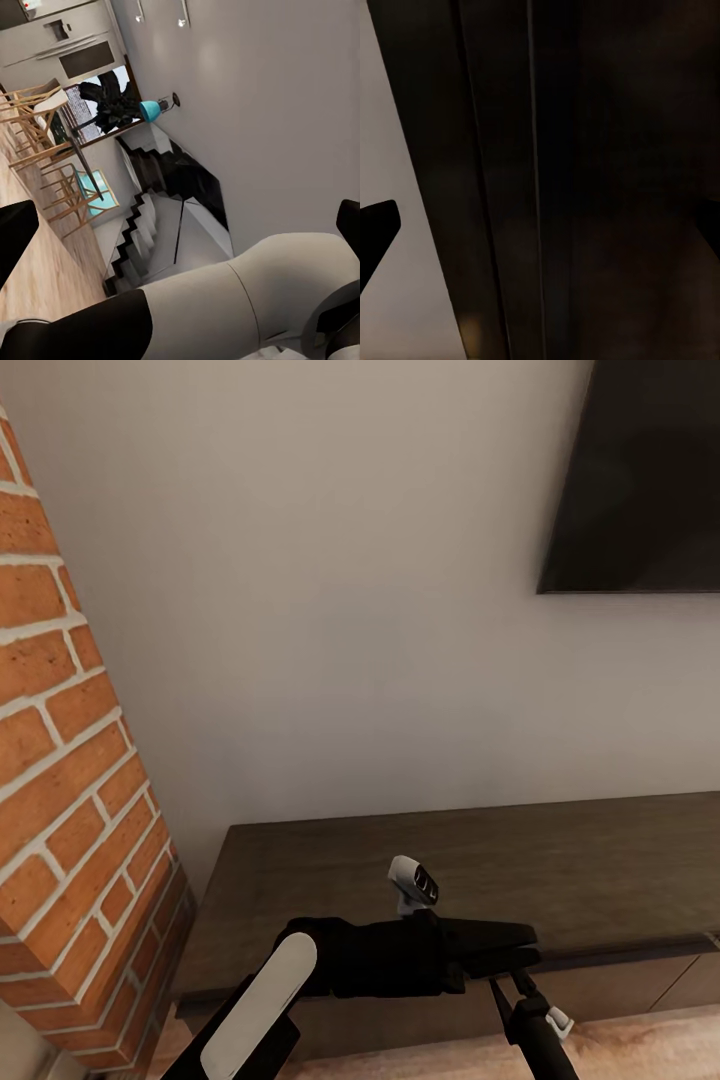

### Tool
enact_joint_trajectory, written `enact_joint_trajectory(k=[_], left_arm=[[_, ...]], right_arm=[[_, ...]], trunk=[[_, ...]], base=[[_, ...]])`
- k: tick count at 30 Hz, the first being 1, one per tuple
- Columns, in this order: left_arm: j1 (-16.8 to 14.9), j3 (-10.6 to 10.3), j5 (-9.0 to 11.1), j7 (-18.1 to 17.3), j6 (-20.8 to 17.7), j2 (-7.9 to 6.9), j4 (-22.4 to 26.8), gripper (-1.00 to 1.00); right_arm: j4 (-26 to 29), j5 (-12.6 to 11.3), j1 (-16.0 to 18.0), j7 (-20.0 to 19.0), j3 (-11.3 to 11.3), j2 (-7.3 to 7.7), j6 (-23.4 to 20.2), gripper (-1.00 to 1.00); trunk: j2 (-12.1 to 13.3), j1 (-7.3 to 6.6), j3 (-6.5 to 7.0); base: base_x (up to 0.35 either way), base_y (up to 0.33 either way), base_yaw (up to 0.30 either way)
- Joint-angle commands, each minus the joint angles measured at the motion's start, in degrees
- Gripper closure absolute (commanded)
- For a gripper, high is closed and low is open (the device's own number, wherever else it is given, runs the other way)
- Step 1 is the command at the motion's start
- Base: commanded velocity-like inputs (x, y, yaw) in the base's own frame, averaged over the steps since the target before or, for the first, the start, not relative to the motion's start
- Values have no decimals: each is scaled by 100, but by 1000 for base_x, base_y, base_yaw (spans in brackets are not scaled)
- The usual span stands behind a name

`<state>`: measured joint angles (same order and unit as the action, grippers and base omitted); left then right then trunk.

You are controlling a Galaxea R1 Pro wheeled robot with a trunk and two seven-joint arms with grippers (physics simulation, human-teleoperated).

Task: Place each of the two pumpkins and all three candles from the living room inside a cabinet in the living room (use any cabinet), then make sure every cabinet is closed, and position the cauldron so it is next to a table in the living room.

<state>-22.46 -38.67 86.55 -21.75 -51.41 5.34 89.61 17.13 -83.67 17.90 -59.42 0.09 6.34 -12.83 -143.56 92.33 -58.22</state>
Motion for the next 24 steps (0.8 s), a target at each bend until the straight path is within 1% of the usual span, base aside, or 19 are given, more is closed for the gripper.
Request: enact_joint_trajectory(k=[1,13,24], left_arm=[[-4,0,-7,-23,-18,2,-5,-100],[-4,-2,-7,-23,-18,2,-5,-100],[-4,-6,-7,-23,-17,2,-5,-100]], right_arm=[[-8,-26,64,8,-1,-1,-42,-100],[-8,-26,64,6,-1,2,-44,-100],[-8,-26,64,9,-1,8,-44,-100]], trunk=[[-2,-1,-4],[-2,-1,-4],[-2,-1,-4]], base=[[2,0,0],[-31,0,0],[-2,0,0]])
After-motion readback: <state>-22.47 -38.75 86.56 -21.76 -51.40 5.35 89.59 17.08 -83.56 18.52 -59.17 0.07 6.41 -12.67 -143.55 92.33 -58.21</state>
